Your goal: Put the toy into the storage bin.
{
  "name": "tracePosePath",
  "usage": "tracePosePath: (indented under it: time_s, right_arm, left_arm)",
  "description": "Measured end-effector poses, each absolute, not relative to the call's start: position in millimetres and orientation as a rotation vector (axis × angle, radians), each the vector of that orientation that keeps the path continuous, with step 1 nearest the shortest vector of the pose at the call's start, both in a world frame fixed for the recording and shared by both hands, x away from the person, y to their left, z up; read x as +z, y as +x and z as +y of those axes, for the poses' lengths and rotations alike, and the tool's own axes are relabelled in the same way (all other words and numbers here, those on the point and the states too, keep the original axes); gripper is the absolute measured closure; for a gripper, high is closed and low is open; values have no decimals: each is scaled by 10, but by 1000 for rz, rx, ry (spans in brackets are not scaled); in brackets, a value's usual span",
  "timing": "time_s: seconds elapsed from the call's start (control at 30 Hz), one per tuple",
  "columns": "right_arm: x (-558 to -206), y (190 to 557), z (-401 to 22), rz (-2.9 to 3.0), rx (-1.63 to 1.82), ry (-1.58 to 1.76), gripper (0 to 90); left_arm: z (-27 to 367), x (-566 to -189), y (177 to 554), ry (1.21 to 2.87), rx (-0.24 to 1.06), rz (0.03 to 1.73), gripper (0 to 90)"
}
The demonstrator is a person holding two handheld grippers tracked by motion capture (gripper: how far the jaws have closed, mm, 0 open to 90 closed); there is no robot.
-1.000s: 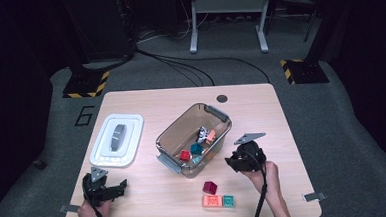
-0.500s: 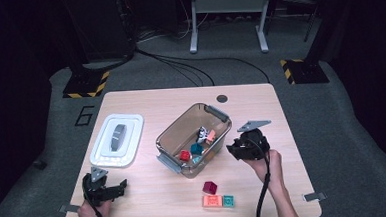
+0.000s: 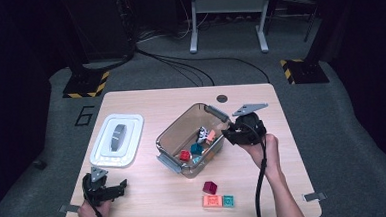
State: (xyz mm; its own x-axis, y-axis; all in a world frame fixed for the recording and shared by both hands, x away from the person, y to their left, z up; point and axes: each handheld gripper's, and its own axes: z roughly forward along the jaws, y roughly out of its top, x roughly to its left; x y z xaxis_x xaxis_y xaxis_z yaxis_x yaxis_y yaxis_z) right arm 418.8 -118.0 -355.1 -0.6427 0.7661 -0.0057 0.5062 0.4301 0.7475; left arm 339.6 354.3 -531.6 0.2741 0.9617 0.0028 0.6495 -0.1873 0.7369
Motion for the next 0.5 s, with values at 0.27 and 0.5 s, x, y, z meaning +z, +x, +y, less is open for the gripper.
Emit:
tracePosePath:
  time_s: [0.27,0.5]
  right_arm:
    - [-3446,4307,-963,2356,1064,1046,586]
    - [-3450,4380,-765,2389,1066,1015,586]
  left_arm:
    - [3543,-5316,3396,1921,640,1448,65]
    - [3544,-5316,3395,1922,640,1447,65]
